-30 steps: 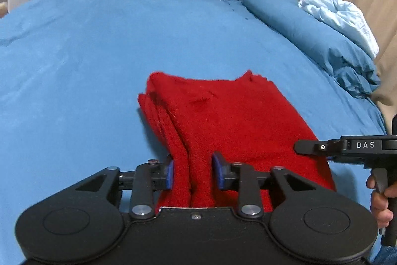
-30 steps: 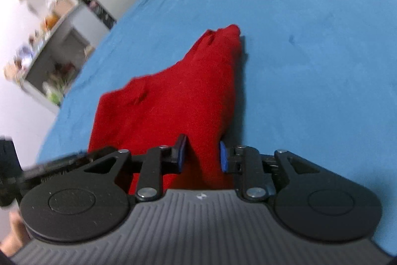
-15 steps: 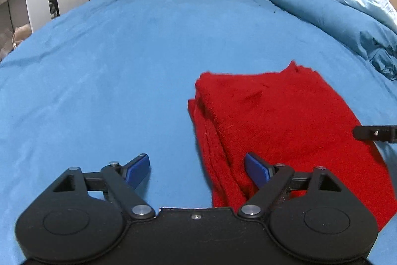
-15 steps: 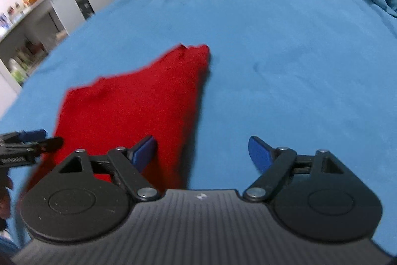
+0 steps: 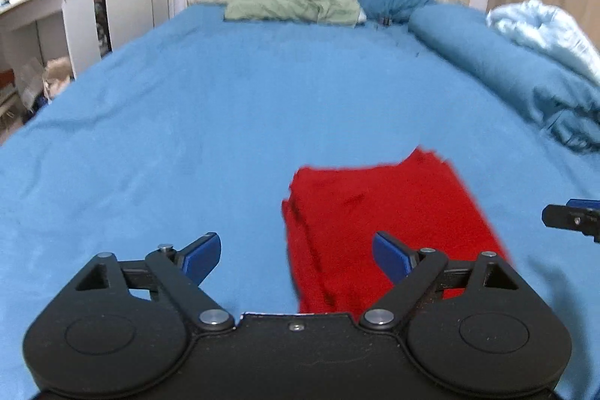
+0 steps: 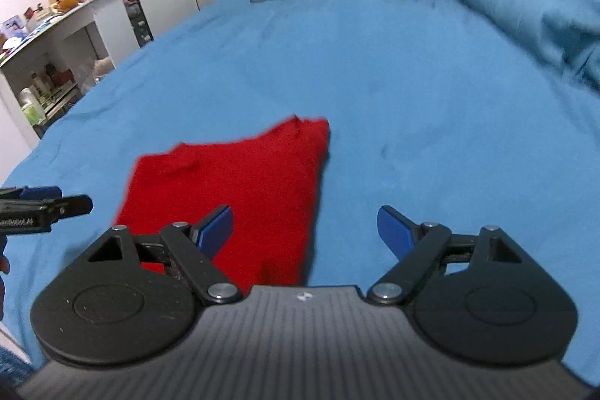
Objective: Fold small clothes
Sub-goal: 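Release the folded sweater and pull both tools back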
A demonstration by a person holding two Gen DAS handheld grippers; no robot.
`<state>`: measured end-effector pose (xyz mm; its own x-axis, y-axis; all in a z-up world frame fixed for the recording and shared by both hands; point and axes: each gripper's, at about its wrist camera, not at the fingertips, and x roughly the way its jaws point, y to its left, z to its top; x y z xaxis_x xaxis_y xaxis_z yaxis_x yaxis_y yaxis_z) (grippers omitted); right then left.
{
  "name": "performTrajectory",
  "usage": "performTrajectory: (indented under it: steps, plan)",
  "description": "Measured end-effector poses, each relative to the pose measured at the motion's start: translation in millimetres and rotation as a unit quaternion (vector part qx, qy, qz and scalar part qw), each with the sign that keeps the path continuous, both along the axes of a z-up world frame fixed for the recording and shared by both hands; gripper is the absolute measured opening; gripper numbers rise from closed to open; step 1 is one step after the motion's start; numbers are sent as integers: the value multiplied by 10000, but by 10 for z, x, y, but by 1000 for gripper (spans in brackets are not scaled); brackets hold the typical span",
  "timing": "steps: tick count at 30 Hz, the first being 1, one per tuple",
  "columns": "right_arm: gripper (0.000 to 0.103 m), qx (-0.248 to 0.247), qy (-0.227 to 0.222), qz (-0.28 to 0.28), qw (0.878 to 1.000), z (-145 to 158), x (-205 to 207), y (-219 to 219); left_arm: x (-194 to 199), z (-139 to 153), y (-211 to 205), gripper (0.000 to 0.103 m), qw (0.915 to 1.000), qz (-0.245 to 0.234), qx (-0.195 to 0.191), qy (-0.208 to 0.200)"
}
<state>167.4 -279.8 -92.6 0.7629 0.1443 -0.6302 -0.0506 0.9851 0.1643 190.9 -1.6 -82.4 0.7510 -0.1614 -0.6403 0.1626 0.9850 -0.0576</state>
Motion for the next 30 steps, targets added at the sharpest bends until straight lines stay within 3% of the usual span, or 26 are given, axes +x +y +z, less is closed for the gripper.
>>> performTrajectory:
  steps: [3,6,12,19,30]
  plan:
    - [102,5,-132,-39,9999,412,-327,77,-311,370,-30,92,9998,83,47,-179]
    - [103,-65,-224,-138,9996,741,-670,158,-675,676,-75,103,9992,134,151,-342]
    - [103,-316,-280,-280,9987,1078,-1288,328,-1311,878,-144,103,9986,235,321,-338]
    - [103,-577,54,-436,9974,1117,-1817,447,-1832,849,-167,103,9979,334,517,-213]
    - [103,-644,590,-579,9945,770,-2255,430,-2178,630,-264,103,9976,272,627,78]
